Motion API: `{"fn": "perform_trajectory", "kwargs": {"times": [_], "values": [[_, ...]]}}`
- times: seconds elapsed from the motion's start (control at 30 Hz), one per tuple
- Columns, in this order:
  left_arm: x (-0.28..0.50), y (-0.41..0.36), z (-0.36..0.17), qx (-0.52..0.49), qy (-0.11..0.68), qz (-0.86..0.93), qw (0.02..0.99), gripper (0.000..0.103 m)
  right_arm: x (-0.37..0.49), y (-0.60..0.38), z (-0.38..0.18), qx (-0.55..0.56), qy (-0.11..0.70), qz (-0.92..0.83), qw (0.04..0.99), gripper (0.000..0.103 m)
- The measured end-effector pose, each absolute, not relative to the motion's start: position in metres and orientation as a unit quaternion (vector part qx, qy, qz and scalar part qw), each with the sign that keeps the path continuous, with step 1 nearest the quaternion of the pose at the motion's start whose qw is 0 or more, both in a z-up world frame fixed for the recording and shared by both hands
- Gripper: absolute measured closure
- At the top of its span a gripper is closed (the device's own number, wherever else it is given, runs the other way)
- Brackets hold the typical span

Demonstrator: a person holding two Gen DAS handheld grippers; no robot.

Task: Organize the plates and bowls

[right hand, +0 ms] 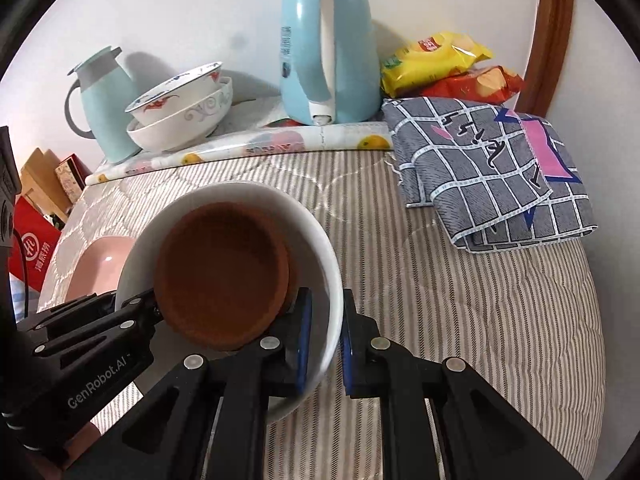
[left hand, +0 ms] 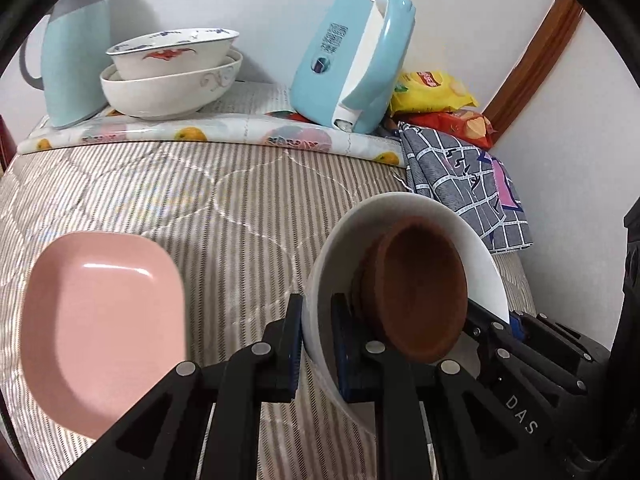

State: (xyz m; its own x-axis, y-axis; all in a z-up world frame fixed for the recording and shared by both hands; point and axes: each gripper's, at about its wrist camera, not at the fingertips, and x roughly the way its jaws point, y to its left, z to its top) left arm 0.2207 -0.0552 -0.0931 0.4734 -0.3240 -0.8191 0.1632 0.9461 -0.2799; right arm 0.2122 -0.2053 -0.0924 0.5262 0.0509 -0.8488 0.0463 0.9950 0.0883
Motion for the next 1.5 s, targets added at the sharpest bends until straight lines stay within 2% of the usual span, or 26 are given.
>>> {"fn": "perform_trajectory", "kwargs": {"times": [0.83, 1.5], "values": [[0.193, 0.014, -0.061, -0.096, 0.465, -0.107, 0.874, 0.089, 0.195, -0.142, -0.065, 0.046, 0.463, 0.040, 0.884, 0.091], [0.194, 0.061, -0.064, -0.116, 0.463, -0.092, 0.874, 0.089, 0.199, -0.098, -0.066, 0.029, 0.463, 0.058, 0.884, 0.091]]}}
